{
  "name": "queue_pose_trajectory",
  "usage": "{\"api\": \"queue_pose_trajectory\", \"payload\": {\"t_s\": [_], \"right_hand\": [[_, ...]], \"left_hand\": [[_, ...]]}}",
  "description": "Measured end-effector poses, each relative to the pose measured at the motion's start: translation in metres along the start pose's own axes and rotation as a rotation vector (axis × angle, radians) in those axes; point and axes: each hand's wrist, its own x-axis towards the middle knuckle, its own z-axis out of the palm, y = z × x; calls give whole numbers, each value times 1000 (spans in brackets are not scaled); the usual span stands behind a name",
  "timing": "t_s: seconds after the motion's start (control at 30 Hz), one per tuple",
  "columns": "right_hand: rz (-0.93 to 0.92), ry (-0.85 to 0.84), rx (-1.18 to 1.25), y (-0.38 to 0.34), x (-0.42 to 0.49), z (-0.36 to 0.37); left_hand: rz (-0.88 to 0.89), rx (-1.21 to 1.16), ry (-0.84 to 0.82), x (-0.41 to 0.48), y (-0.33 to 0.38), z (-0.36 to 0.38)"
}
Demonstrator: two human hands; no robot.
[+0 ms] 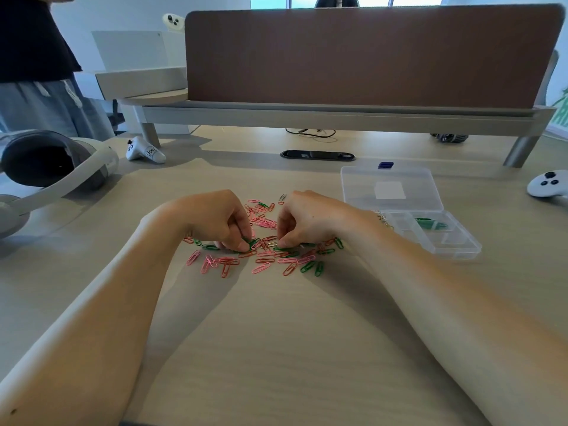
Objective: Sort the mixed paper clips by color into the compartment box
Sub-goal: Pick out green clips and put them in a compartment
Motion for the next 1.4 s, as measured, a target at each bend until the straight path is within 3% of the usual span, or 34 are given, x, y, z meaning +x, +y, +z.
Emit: {"api": "queue_pose_trajectory", "payload": {"t_s": [0.3,0.7,0.97,1.4], "right_hand": [[-4,-20,-42,-5,-2,1],[-36,101,181,8,-4,-7],[-50,-27,-9,-1,-5,-3],[-20,-7,-71,-2,-9,0]], "left_hand": [[20,121,27,1,5,6],[63,170,80,2,3,5],[56,125,38,-1,5,5],[36,288,70,0,17,13]]}}
